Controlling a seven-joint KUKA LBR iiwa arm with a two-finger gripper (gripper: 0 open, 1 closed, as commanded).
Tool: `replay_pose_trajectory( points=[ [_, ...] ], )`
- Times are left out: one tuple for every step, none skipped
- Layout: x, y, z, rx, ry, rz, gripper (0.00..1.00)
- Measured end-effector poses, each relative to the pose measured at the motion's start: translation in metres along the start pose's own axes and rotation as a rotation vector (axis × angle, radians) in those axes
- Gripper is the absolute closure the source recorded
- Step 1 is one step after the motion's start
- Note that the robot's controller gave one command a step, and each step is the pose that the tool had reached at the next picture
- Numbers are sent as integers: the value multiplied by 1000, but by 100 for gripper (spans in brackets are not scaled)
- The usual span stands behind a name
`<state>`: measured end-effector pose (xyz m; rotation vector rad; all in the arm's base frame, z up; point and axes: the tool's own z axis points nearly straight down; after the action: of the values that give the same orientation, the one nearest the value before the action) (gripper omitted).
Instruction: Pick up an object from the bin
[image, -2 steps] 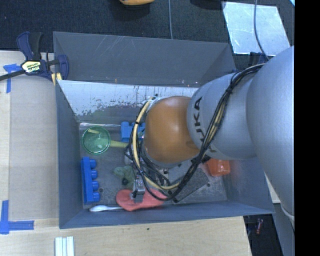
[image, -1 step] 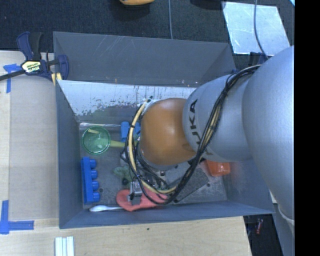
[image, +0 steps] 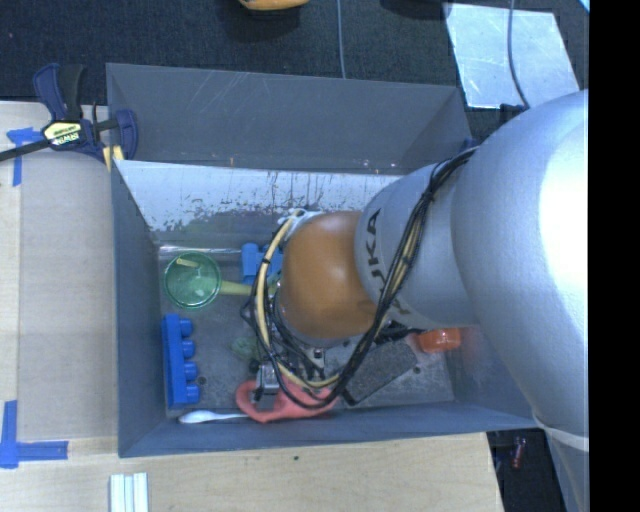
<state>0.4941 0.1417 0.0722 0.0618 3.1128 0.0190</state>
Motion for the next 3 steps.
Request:
replay_pose_trajectory(
  points=[
    [10,8,2,6,13,-97,100],
    [10,8,2,6,13,-96,100],
    [10,8,-20,6,14,-96,100]
  ],
)
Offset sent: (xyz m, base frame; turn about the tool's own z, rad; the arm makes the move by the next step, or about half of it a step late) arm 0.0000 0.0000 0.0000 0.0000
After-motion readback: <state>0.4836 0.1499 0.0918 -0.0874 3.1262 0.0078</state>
